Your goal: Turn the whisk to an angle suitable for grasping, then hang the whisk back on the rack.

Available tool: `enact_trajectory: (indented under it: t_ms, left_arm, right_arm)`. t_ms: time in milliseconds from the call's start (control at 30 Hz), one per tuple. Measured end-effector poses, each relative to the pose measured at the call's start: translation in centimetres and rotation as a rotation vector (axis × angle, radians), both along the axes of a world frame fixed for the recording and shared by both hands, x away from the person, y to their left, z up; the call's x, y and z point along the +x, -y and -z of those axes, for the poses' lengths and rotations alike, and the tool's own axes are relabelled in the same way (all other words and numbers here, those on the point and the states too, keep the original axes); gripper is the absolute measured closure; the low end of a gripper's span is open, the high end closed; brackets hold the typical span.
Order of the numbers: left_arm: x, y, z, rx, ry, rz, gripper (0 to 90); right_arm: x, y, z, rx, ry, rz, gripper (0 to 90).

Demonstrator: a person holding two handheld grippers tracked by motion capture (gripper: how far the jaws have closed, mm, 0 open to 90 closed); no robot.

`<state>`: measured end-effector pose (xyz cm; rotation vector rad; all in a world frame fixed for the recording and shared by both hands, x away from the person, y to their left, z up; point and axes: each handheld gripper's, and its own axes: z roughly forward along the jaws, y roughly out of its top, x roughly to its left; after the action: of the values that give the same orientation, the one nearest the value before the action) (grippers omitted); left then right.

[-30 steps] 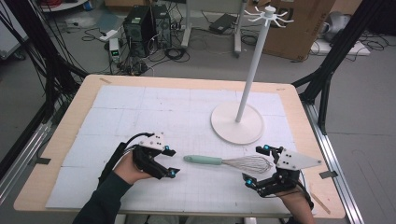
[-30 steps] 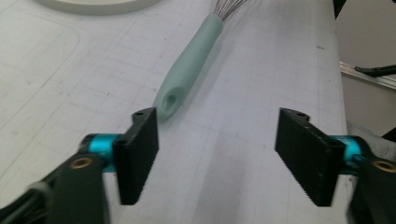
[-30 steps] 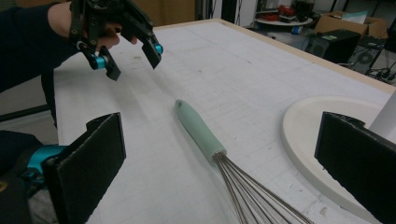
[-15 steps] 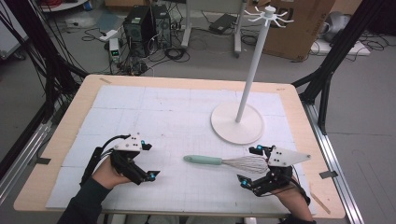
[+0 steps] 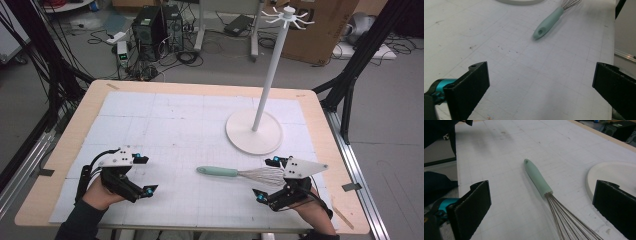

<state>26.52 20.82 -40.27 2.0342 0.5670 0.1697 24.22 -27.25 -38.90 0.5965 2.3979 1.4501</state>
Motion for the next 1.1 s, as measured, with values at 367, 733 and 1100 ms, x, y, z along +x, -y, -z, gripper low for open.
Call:
enact_trajectory:
  t_ms: [367,733,1100]
  left_arm:
    - [0.0,-0.6,0.1,-0.013,0.001,-0.011,1.6]
    - [0.1,-0.7,0.4,-0.012,-0.007,-0.014,1.7]
    - [0.2,-0.5,0.5,0.004,-0.003,-0.017,1.7]
  right_arm:
    - [-0.1,-1.4,-0.4,-0.057,0.018,-0.003,0.9]
    - [0.5,-2.6,-0.6,-0.135,0.026,-0.008,1.0]
    - [1.1,-3.8,-0.8,-0.216,0.015,-0.03,1.0]
